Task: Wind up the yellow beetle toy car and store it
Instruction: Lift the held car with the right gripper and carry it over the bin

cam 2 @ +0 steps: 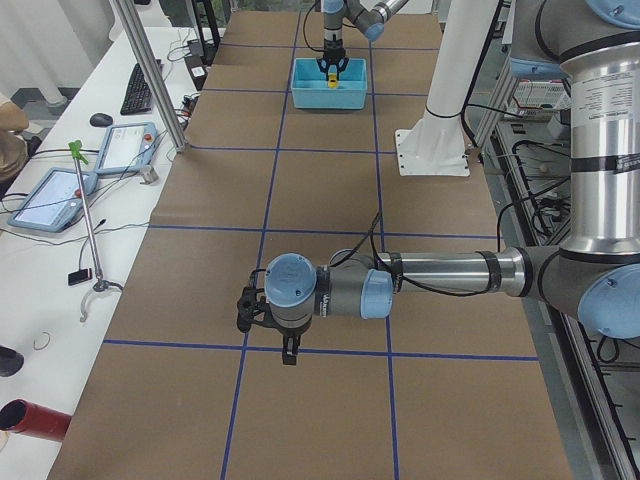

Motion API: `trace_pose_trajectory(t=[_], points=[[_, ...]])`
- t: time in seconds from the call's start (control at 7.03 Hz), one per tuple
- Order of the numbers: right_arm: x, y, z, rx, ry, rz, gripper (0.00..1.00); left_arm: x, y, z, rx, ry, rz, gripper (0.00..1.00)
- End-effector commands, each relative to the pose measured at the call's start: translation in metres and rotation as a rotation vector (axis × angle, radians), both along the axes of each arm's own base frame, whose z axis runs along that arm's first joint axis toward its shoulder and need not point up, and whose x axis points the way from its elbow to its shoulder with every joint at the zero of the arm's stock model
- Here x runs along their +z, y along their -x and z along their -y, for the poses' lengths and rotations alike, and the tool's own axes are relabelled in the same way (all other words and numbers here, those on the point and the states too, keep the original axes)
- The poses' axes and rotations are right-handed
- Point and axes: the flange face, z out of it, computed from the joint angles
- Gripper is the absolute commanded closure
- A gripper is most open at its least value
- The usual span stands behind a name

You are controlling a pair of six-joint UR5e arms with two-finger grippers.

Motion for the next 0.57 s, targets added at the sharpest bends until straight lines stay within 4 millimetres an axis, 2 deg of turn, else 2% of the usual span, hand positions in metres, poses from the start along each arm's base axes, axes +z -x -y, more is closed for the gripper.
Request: trace_pose_trajectory(t=[0.0, 0.14, 0.28, 0.43], points=[[0.0021, 0.0187, -0.0092, -0.003, 0.032, 0.003, 1.00, 0.0003, 0.0000, -0.0001, 0.000, 0.001, 0.000, 0.00], [0.0029, 0.0200, -0.0102, -0.004, 0.036, 0.002, 0.62, 0.0003, 0.0000, -0.0001, 0.000, 0.001, 0.000, 0.00], [0.0011, 0.0198, -0.0107, -0.005, 0.036, 0.007, 0.01, -0.0006, -0.0013, 0.0004, 0.003, -0.002, 0.000, 0.00], [-0.0024, 0.0186, -0.0116, -0.004, 0.031, 0.014, 0.00, -0.0006, -0.0014, 0.0004, 0.003, -0.002, 0.000, 0.00]])
